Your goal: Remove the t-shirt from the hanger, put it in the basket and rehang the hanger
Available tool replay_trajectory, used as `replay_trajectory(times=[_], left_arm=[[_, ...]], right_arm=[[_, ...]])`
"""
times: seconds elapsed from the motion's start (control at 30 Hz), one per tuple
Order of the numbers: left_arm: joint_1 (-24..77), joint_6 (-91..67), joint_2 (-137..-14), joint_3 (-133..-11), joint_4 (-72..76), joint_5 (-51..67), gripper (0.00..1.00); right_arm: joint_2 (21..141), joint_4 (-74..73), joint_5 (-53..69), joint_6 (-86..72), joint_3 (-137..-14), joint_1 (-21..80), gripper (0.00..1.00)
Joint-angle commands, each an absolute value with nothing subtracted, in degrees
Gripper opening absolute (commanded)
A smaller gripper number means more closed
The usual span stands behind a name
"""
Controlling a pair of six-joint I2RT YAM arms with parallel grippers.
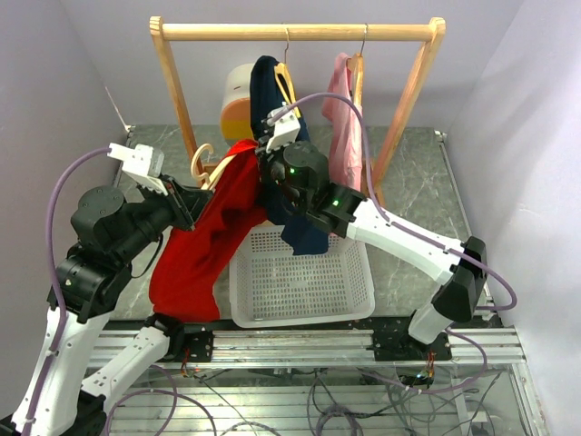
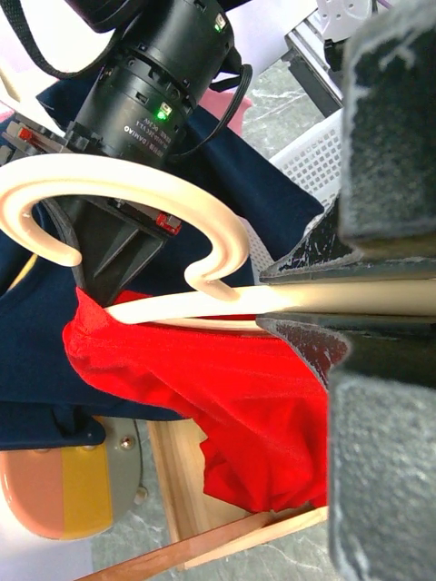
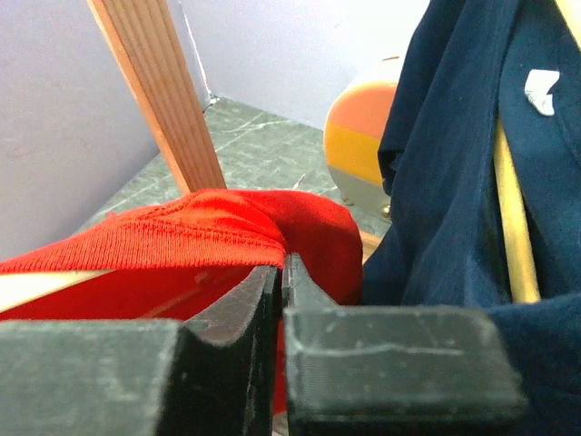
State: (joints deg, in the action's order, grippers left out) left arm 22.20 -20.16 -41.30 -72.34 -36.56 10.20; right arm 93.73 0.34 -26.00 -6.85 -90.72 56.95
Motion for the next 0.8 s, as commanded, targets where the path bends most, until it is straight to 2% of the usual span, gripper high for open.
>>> replay_trajectory(times=[0.0,0.1,0.33,0.77], left_arm=[[22.1,-19.5,-40.3,-73.6,-36.6,8.8,0.07],[22.1,-18.6,-40.7,-74.5,-38.4,9.8,0.07],[22.1,-16.3,-40.0,-77.0,-44.1,13.8,0.07],[22.1,-13.3,-38.5,-83.3,-51.4,12.8,0.07]], right_arm=[[90.7,2.7,-28.7,-4.9,-89.1,56.0,0.00],[89.6,2.4,-30.8,-2.9,-88.6,54.1,0.00],[89.4,0.1,-25.5,-5.3,-89.0,44.4,0.00],[95.1,-1.2,-27.6,-5.6,-93.4,40.3,0.00]])
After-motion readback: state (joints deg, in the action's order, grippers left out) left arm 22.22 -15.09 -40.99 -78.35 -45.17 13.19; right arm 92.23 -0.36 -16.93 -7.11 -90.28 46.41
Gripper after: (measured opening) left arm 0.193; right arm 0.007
